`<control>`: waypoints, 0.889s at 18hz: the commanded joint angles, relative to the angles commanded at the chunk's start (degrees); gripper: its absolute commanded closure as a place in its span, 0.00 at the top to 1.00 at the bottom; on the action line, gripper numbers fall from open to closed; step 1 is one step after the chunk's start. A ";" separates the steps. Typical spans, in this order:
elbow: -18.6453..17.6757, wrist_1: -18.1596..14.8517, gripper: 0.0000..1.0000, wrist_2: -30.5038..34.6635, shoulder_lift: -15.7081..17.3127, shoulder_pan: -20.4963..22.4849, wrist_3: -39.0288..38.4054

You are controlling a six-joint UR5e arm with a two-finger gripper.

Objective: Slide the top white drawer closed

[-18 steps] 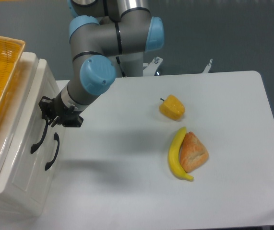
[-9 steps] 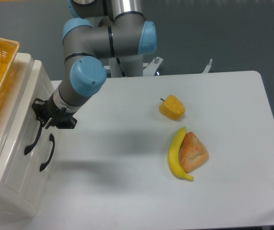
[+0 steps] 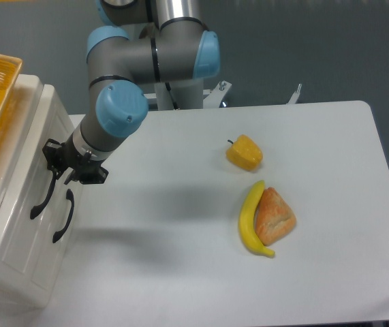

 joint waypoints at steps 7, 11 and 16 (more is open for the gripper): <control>0.17 0.18 1.00 7.81 -0.26 7.64 0.35; 1.23 0.27 1.00 10.64 -0.26 14.05 2.28; 2.02 6.75 1.00 12.04 -1.49 21.96 11.49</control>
